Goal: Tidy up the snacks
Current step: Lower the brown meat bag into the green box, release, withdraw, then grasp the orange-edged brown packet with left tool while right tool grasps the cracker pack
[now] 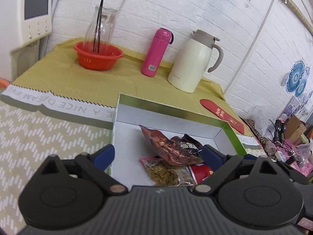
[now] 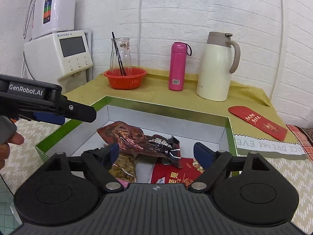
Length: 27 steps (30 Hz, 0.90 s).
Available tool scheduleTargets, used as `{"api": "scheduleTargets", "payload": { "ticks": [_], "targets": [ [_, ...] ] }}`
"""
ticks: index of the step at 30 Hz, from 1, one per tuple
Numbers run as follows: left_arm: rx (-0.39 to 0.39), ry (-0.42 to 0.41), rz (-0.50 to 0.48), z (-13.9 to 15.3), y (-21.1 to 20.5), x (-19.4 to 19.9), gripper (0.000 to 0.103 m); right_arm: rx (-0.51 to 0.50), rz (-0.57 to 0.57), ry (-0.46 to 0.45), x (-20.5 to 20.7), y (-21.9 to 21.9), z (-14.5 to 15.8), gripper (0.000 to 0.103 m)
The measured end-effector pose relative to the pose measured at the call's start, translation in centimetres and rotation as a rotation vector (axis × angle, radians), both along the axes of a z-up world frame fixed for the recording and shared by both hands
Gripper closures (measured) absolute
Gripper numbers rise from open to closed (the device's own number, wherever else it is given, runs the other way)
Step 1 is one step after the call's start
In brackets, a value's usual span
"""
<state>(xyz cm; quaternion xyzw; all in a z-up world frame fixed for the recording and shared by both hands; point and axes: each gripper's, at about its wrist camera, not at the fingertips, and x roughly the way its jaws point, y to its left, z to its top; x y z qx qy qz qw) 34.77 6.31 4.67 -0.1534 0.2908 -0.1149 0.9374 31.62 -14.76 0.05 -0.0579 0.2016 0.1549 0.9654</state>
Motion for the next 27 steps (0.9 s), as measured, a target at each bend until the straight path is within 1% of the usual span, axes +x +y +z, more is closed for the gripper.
{"api": "scheduleTargets", "payload": {
  "ticks": [2, 4, 6, 12, 17, 21, 24, 27],
  "targets": [
    [0.041, -0.019, -0.008, 0.2, -0.4, -1.0, 0.009, 0.055, -0.003, -0.008, -1.0, -0.7, 0.2, 0.000],
    [0.053, -0.025, -0.015, 0.4, -0.6, -1.8, 0.009, 0.098, 0.003, -0.010, -2.1, -1.0, 0.5, 0.000],
    [0.050, -0.026, -0.028, 0.6, -1.0, -2.6, 0.009, 0.121, 0.005, -0.024, -3.2, -1.3, 0.9, 0.000],
    [0.020, -0.021, -0.071, 1.4, -2.1, -5.2, 0.009, 0.125, 0.025, -0.061, -6.8, -1.7, 1.8, 0.000],
    [0.008, -0.021, -0.094, 1.8, -2.5, -8.6, 0.009, 0.122, 0.038, -0.094, -10.6, -2.7, 2.1, 0.000],
    [-0.016, 0.006, -0.110, 1.0, -2.5, -11.7, 0.009, 0.142, 0.032, -0.118, -13.9, -4.3, 1.4, 0.000],
    [0.004, 0.033, -0.132, -0.3, -2.7, -14.0, 0.009, 0.159, 0.020, -0.116, -15.8, -5.5, 0.3, 0.000],
    [0.031, 0.048, -0.158, -1.7, -3.0, -16.5, 0.009, 0.165, 0.016, -0.079, -17.6, -6.4, -1.3, 0.000]
  ]
}}
